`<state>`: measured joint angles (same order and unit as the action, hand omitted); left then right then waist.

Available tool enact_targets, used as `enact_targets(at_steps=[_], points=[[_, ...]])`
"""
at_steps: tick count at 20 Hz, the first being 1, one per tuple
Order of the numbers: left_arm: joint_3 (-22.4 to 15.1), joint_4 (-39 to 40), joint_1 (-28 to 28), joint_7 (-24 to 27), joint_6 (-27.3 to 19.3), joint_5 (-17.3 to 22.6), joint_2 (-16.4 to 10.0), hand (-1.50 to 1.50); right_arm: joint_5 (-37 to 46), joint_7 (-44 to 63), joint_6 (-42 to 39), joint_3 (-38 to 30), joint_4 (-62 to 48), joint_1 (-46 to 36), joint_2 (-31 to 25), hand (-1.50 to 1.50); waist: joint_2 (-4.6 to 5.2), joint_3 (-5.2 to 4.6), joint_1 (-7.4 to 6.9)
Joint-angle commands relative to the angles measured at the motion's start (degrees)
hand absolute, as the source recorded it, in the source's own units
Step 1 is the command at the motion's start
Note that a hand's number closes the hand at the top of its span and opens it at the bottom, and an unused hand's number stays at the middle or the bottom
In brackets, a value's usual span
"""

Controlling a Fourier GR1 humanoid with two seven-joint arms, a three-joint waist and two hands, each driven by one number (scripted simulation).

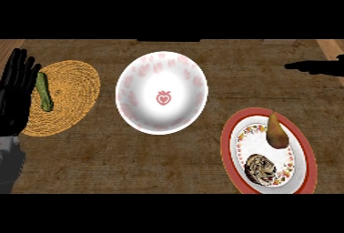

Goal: Pick the pear from the plate and place it in the bowl

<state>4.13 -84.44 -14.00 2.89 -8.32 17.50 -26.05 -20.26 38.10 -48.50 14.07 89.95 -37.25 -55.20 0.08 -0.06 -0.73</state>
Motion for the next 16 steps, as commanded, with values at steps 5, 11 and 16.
enact_targets(at_steps=[5, 11, 16], points=[[-0.64, -3.78, 3.14, -0.94, -1.86, -2.89, 3.42, 0.00, 8.54, -1.12, -4.40, -0.31, -3.74, 2.01, 6.01, -1.50, -0.10, 0.07, 0.26], [0.96, -0.29, 1.62, 0.13, 0.56, -3.42, 3.57, 0.00, 17.02, -7.18, -4.93, -1.50, -3.66, 7.91, 8.27, -1.50, -0.09, 0.08, 0.84], [3.26, 0.57, 0.59, 0.08, 3.87, -2.93, 2.37, 0.00, 25.09, -10.22, -4.32, -1.99, -9.35, 6.50, 14.12, -1.50, -0.04, 0.06, 0.48]])
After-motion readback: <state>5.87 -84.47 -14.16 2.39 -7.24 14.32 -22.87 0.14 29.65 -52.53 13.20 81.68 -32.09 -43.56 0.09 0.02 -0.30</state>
